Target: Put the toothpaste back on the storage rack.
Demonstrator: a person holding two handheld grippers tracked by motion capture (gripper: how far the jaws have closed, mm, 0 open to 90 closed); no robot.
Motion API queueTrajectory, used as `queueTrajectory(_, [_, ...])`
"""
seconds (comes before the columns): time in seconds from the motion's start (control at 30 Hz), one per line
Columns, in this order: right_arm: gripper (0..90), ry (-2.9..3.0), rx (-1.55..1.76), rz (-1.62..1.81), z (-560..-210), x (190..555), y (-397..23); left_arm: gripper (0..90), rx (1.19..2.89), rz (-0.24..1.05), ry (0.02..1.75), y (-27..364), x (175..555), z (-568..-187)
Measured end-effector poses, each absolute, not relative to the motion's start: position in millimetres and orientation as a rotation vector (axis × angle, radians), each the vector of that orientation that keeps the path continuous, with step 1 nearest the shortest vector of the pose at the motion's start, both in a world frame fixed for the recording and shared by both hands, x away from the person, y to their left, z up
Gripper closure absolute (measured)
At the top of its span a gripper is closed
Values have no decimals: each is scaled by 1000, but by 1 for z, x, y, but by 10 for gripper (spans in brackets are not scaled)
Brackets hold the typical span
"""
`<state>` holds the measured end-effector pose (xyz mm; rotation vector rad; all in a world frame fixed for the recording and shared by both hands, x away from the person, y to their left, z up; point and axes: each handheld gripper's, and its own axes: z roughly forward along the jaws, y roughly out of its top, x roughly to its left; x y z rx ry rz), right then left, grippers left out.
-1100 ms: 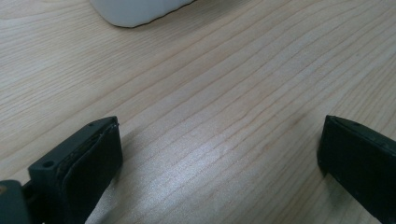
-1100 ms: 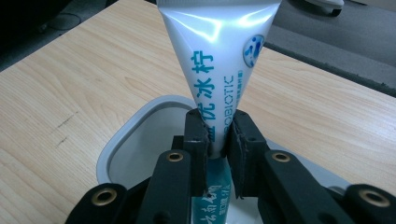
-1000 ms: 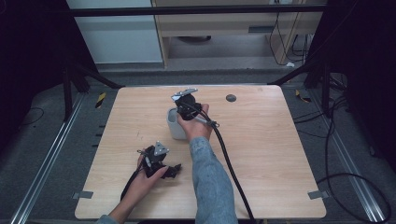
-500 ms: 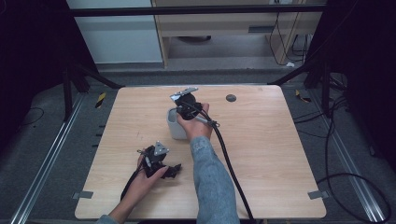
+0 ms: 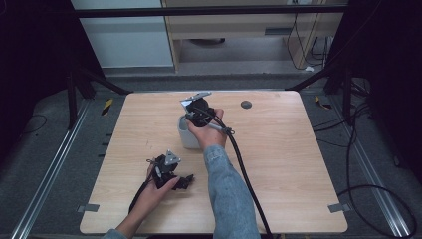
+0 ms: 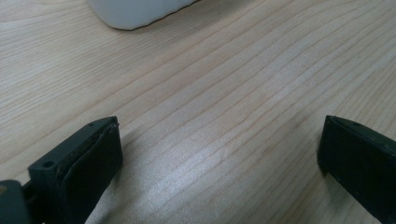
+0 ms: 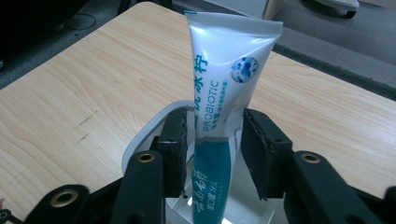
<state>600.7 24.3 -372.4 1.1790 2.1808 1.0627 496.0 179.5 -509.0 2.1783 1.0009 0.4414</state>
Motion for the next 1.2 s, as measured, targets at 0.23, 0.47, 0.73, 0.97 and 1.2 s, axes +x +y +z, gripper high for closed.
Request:
queueTrajectory(0.23, [494,2173,1161,1113,-360,598,10,0,2179,441,1002,179,496,-509])
queueTrajectory(0.47, [362,2164,1130,1134,-346,587,-12,0,2175,443,1011,178,497,-509])
queueTrajectory(0.73, [220,2212,1038,1100,-336,579,-37,0,2167,455,1032,174,495,-509])
queueTrajectory(0.97, [100,2267,1004,1037,-336,575,-65,0,2164,453,1033,173,496,-509])
queueTrajectory(1.2, [96,2207,1035,1061,-339,574,-104,0,2165,456,1031,171,499,-509])
